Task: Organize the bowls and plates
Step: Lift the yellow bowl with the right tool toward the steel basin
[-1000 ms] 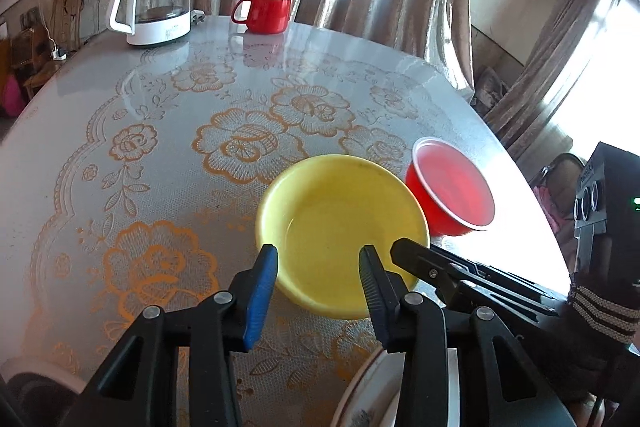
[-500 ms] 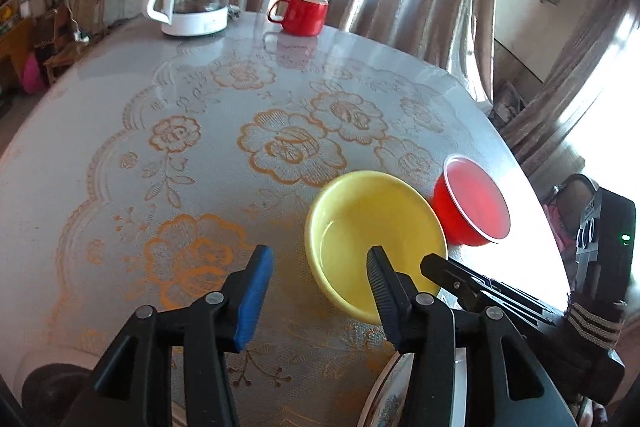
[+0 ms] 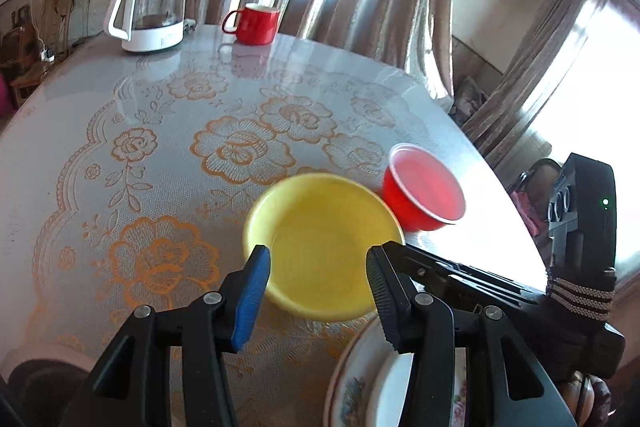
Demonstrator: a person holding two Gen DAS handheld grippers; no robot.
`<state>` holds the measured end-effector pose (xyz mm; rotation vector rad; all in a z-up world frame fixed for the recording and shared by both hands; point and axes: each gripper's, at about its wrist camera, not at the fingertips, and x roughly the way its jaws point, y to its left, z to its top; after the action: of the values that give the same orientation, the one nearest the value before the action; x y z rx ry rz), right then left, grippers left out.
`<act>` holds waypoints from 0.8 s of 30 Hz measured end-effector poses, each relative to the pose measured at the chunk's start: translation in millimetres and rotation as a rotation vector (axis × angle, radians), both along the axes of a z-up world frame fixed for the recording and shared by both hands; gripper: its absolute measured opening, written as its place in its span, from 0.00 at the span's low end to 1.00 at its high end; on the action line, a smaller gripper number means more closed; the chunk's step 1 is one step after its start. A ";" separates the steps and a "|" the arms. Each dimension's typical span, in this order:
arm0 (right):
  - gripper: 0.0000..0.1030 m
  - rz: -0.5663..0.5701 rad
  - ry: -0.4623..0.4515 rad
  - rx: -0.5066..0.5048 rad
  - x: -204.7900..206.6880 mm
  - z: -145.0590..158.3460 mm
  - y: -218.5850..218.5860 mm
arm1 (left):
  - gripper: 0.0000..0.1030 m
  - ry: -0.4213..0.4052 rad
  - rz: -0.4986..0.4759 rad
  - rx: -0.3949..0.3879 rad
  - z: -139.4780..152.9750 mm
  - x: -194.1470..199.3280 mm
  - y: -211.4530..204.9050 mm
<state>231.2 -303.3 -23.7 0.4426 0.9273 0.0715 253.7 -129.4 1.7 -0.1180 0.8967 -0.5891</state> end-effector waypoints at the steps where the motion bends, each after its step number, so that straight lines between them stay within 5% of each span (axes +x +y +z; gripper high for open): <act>1: 0.13 0.010 -0.012 -0.002 -3.8 4.0 3.6 | 0.48 -0.012 -0.002 0.001 4.4 -3.7 -1.0; 10: 0.13 0.010 0.032 -0.066 -1.6 -1.5 14.5 | 0.51 0.018 0.117 0.064 5.0 8.0 23.7; 19: 0.13 0.002 0.056 -0.082 7.9 -9.5 8.0 | 0.48 0.107 0.054 0.097 -19.7 27.1 7.6; 24: 0.13 0.011 0.065 -0.088 12.3 -13.1 8.8 | 0.35 0.097 0.022 0.112 -25.5 25.6 -1.3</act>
<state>243.5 -294.5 -36.8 0.3604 0.9931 0.0263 279.3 -130.7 -23.8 -0.0555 1.0194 -0.5144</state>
